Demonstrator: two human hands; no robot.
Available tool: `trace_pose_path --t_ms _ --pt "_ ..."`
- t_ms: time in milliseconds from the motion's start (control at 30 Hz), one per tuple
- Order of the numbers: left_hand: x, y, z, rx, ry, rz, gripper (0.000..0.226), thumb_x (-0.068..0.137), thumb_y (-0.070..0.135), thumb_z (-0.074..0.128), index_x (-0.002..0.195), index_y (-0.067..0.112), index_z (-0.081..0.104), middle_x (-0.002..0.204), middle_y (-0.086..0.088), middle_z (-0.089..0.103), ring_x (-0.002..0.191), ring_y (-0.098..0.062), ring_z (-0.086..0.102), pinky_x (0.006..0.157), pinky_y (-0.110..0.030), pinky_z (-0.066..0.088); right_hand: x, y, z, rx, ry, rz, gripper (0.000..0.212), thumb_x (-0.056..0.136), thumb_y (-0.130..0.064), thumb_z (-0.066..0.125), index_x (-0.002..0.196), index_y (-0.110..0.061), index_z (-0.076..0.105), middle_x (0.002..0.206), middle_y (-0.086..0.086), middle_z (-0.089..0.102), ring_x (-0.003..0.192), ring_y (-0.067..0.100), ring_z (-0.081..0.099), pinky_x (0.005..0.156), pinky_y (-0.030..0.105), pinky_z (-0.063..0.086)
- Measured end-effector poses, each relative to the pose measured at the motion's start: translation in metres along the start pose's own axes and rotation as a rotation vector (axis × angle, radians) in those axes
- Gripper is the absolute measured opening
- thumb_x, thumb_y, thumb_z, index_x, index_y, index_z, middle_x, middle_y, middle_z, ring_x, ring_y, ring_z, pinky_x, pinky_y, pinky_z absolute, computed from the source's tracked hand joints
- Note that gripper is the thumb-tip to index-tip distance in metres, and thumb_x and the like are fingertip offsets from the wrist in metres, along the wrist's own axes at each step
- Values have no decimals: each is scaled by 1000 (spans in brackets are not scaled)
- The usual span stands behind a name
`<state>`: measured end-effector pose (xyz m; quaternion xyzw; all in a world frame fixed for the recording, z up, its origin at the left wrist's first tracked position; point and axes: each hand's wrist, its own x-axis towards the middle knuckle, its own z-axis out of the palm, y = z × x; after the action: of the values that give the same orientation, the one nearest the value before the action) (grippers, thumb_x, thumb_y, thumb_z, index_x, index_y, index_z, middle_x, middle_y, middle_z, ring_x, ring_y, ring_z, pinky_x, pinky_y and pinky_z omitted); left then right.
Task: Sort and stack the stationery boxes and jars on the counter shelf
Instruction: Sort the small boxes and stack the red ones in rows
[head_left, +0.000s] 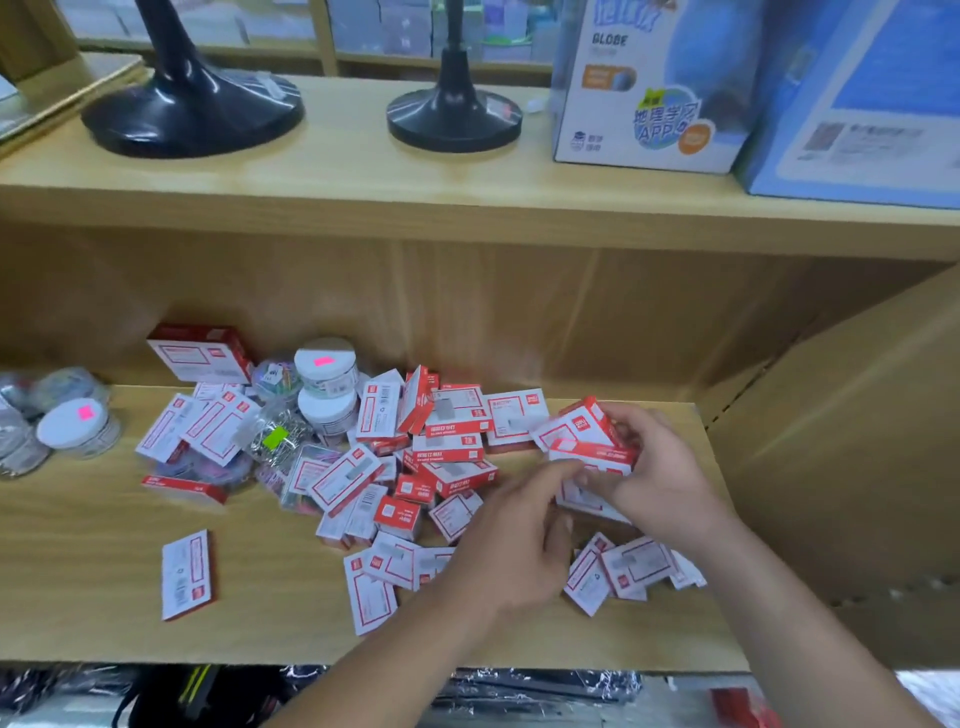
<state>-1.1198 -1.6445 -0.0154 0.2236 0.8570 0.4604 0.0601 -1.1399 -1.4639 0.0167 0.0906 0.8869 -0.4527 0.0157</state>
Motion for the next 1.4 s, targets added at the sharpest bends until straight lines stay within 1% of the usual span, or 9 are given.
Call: trace_pose_path --t_ms 133,300,467,633,833,1033,1200,1300,1400 --pt "6 7 -2 169 144 116 34 86 11 63 118 23 69 131 0 66 119 -18 61 95 -29 53 10 20 -26 -361 203 17 61 74 -30 84 127 -32 53 114 -9 45 113 18 56 97 40 50" --pt "-5 -8 -46 503 289 209 19 86 11 69 104 18 73 120 1 68 105 -25 61 88 -37 52 24 30 -36 -655 266 36 59 80 -48 76 131 -27 54 117 1 44 118 26 43 94 42 47" --pt "-16 -38 -75 749 287 105 36 85 30 71 117 14 70 138 -6 62 135 -29 50 111 -42 42 34 15 -24 -821 318 -7 62 76 -43 79 129 -18 58 120 9 51 116 33 47 99 46 45" --pt "-28 -52 -76 732 221 138 42 88 29 72 127 12 67 143 -7 59 142 -28 45 114 -44 42 28 -16 22 -608 191 -234 39 86 -42 68 121 -26 65 118 -3 56 114 23 54 91 39 50" --pt "-47 -65 -82 573 276 53 44 92 45 61 130 23 68 148 8 56 121 -16 59 100 -30 51 42 -39 64 -812 208 -264 40 87 -50 63 114 -21 68 104 3 63 103 29 57 94 41 46" --pt "-47 -66 -87 580 266 27 46 85 67 61 108 30 75 132 16 63 116 -10 59 94 -25 51 55 -46 75 -615 -101 92 65 82 -58 65 136 -29 45 131 4 61 124 31 55 96 42 51" --pt "-38 -60 -85 644 279 -49 65 74 76 56 114 26 68 116 8 68 103 -18 65 88 -30 55 59 -49 74 -488 -66 144 68 77 -52 77 132 -26 48 128 1 65 119 28 59 92 39 51" --pt "-27 -55 -82 673 283 -112 70 75 77 57 122 26 59 105 7 69 100 -21 63 86 -36 51 54 -49 77 -387 -1 151 80 71 -42 86 138 -25 45 130 2 51 117 27 58 95 37 48" --pt "-16 -54 -78 722 294 -130 67 78 72 60 128 28 57 95 2 71 93 -26 64 80 -40 48 51 -50 71 -248 66 118 73 75 -20 85 138 -23 48 125 -1 40 110 20 59 94 28 44"
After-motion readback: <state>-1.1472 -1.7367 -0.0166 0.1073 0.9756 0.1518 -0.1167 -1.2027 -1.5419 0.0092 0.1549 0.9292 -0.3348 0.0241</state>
